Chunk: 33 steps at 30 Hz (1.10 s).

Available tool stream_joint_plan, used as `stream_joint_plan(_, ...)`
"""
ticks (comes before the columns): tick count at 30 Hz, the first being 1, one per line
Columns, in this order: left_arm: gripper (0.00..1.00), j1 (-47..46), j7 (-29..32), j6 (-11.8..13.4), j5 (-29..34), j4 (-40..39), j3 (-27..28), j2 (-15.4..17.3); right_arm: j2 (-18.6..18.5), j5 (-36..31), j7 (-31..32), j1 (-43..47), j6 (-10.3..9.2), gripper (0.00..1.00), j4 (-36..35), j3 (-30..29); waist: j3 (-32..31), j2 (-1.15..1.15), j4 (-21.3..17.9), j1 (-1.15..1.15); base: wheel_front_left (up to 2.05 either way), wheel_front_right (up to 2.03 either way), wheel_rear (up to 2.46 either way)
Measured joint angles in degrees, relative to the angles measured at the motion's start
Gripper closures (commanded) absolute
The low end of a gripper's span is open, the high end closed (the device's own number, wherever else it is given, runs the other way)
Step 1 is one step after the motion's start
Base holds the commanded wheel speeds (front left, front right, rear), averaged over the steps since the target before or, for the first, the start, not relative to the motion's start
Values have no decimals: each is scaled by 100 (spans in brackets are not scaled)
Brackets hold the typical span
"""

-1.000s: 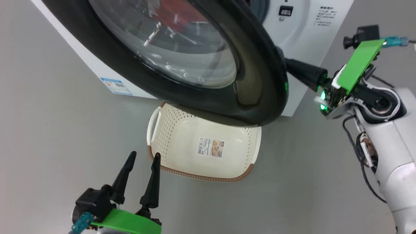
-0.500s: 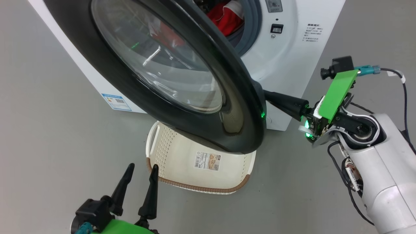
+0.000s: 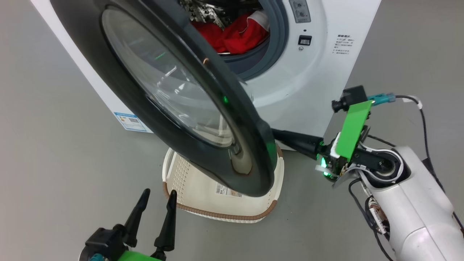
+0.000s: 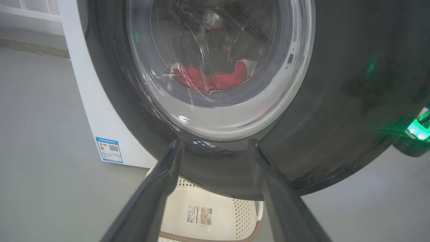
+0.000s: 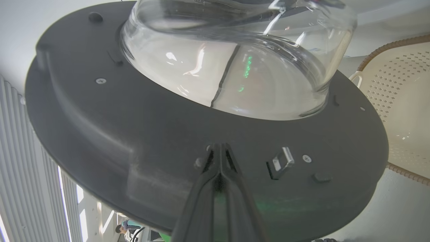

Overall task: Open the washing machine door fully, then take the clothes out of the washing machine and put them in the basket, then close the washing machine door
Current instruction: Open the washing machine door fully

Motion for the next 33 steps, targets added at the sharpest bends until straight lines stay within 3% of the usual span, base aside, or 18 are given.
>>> stream_joint_plan(15, 0, 10, 0, -74, 16, -47, 71, 2, 67, -156, -229, 93, 0, 98, 0, -90, -17, 0, 37, 0, 0, 0, 0)
stream_joint_plan(17, 0, 16, 0, -103, 16, -53, 92, 2, 67, -177, -294, 94, 0, 63, 22, -123, -28, 0, 21, 0, 0, 0, 0)
stream_joint_plan(18, 0, 30, 0, -104, 18, -57, 107, 2, 66, -211, -353, 94, 0, 56, 29, -144, -38, 0, 8, 0, 0, 0, 0)
stream_joint_plan(19, 0, 64, 0, -105, 25, -60, 126, 2, 60, -244, -381, 98, 0, 39, 25, -149, -48, 0, -9, 0, 0, 0, 0)
stream_joint_plan(20, 0, 104, 0, -107, 46, -58, 144, 2, 60, -290, -416, 112, 0, 0, 0, -159, -58, 0, -29, 0, 0, 0, 0)
stream_joint_plan(33, 0, 200, 0, -196, 207, -58, 439, 3, -113, -491, -957, 1028, 0, 0, -350, -238, -148, 0, -396, 0, 0, 0, 0)
